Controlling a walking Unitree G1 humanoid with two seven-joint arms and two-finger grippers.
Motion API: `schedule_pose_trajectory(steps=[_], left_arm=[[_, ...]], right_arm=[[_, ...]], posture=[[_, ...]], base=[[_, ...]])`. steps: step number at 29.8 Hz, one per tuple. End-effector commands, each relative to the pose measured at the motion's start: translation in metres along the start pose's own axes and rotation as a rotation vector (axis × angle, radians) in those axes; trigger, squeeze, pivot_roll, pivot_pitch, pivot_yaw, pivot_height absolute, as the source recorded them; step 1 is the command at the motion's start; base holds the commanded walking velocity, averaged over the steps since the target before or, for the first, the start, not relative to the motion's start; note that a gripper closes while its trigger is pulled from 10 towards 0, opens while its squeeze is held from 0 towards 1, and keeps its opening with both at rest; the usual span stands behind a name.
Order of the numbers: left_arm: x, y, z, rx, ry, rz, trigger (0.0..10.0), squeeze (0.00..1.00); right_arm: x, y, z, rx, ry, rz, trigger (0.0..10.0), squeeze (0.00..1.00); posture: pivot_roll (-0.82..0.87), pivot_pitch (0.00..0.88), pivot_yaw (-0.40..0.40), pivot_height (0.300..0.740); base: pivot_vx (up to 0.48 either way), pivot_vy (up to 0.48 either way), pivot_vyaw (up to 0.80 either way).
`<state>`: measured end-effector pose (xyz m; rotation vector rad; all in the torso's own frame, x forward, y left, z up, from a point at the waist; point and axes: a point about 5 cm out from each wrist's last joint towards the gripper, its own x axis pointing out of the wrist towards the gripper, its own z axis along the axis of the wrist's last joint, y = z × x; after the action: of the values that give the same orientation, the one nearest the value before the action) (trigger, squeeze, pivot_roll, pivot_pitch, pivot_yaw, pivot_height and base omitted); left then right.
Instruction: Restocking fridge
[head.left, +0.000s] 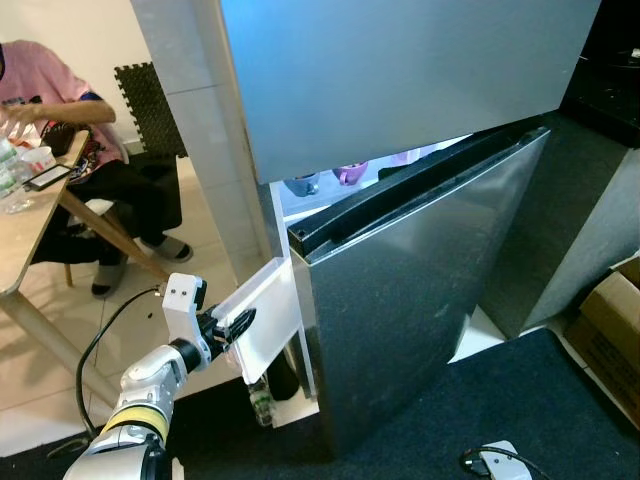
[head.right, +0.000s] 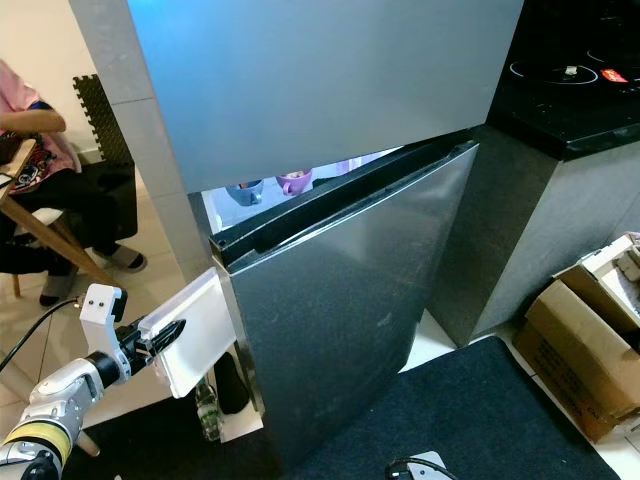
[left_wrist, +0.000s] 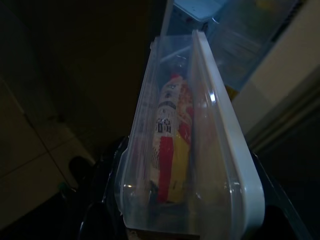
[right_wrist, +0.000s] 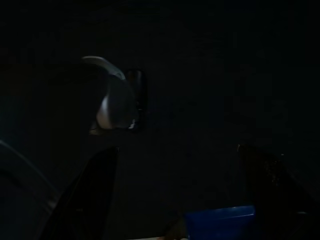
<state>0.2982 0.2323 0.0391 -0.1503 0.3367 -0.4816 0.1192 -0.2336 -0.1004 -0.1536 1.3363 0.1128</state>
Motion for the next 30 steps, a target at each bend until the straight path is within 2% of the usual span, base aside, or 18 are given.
schedule_pose_trajectory(steps=[1, 3, 6, 11, 14, 18, 21, 26, 30], left_arm=[[0.016, -0.023, 0.004, 0.053, 0.019, -0.189, 10.0, 0.0], [0.017, -0.028, 0.0, 0.054, 0.037, -0.215, 10.0, 0.0], [0.016, -0.028, -0.005, 0.058, 0.052, -0.198, 10.0, 0.0], [0.015, -0.034, -0.012, 0.021, 0.048, -0.229, 10.0, 0.0], [0.019, -0.043, -0.016, 0.014, 0.054, -0.277, 10.0, 0.0], [0.029, -0.064, -0.014, -0.028, 0.013, -0.388, 10.0, 0.0], [0.032, -0.071, -0.015, -0.039, 0.009, -0.421, 10.0, 0.0], [0.028, -0.068, -0.024, -0.039, 0.048, -0.385, 10.0, 0.0], [0.012, -0.05, -0.046, -0.066, 0.136, -0.252, 10.0, 0.0]], right_arm=[[0.001, 0.004, 0.003, 0.005, -0.009, 0.008, 10.0, 0.0], [0.001, 0.006, 0.003, -0.003, -0.01, 0.015, 10.0, 0.0], [0.001, 0.007, 0.002, 0.006, -0.012, 0.016, 10.0, 0.0], [0.002, 0.011, 0.002, -0.012, -0.009, 0.024, 10.0, 0.0], [0.002, 0.011, 0.0, -0.005, 0.0, 0.014, 10.0, 0.0], [0.002, 0.008, -0.007, -0.005, 0.04, 0.001, 10.0, 0.0], [0.001, 0.005, -0.014, -0.004, 0.08, -0.02, 10.0, 0.0], [0.001, 0.002, -0.02, 0.002, 0.117, -0.04, 10.0, 0.0], [0.0, 0.001, -0.027, 0.024, 0.146, -0.05, 10.0, 0.0]], posture=[[0.01, 0.014, 0.04, 0.74], [0.01, 0.02, 0.044, 0.74], [0.01, 0.031, 0.044, 0.74], [0.0, 0.026, 0.049, 0.74], [0.01, 0.024, 0.046, 0.74], [0.01, 0.022, 0.045, 0.74], [0.0, 0.023, 0.044, 0.74], [0.0, 0.024, 0.046, 0.74], [0.0, 0.025, 0.047, 0.74]], base=[[0.0, 0.0, 0.0], [0.0, 0.0, 0.0], [0.0, 0.0, 0.0], [0.0, 0.0, 0.0], [0.0, 0.0, 0.0], [0.0, 0.0, 0.0], [0.0, 0.0, 0.0], [0.0, 0.0, 0.0], [0.0, 0.0, -0.79]])
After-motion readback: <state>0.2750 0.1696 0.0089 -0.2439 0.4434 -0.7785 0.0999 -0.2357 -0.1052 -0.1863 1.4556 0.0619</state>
